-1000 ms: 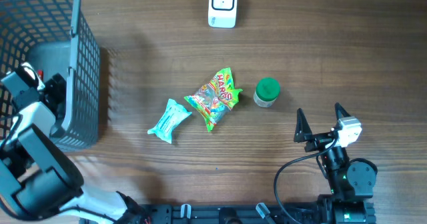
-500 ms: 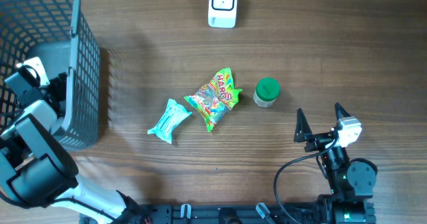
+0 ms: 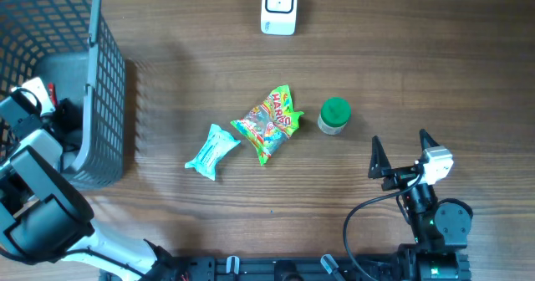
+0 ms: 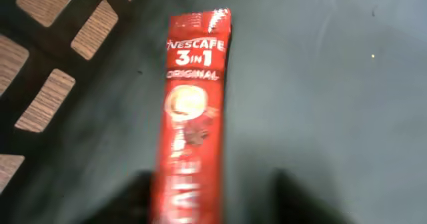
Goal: Scan the item barcode
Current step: 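Reach into the basket and grasp the red Nescafe sachet with left gripper, then place the Nescafe sachet between the candy bag and the jar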
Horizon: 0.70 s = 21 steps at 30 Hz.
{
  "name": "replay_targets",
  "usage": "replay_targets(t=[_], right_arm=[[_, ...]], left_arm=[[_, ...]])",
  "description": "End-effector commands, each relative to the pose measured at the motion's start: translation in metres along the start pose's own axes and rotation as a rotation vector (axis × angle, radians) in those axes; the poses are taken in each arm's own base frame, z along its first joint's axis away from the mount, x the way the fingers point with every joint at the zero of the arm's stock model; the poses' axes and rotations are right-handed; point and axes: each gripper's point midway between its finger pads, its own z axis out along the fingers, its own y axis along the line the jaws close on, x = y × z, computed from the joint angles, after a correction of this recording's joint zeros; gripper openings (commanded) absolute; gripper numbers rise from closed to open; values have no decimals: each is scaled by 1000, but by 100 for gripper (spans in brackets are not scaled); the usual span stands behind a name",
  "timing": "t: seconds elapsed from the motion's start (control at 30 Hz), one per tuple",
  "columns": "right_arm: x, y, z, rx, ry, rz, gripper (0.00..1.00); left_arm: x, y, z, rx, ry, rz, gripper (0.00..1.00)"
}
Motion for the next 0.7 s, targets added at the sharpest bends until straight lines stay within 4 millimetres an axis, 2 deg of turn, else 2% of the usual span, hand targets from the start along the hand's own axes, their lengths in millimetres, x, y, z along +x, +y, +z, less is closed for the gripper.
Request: replay_targets(t=[0.0, 0.17, 0.23, 0.3, 0.47, 0.6, 0.67], right_arm=[[0, 0, 0, 5, -1, -9, 100], [0, 0, 0, 5, -1, -9, 100], [0, 0, 0, 5, -1, -9, 100], [0, 0, 0, 5, -1, -9, 100], [0, 0, 0, 5, -1, -9, 100], [0, 0, 0, 5, -1, -9, 100], [0, 0, 0, 5, -1, -9, 100]], left_arm=[[48, -13, 12, 61, 134, -43, 4], [41, -18, 10, 78, 117, -45, 4], [25, -24, 2, 105, 74, -57, 4], [-2, -27, -11, 123, 6, -88, 4], [-71, -34, -63, 142, -184, -103, 4], [-107, -37, -110, 138, -314, -73, 4], [-118, -38, -130, 136, -362, -63, 4]])
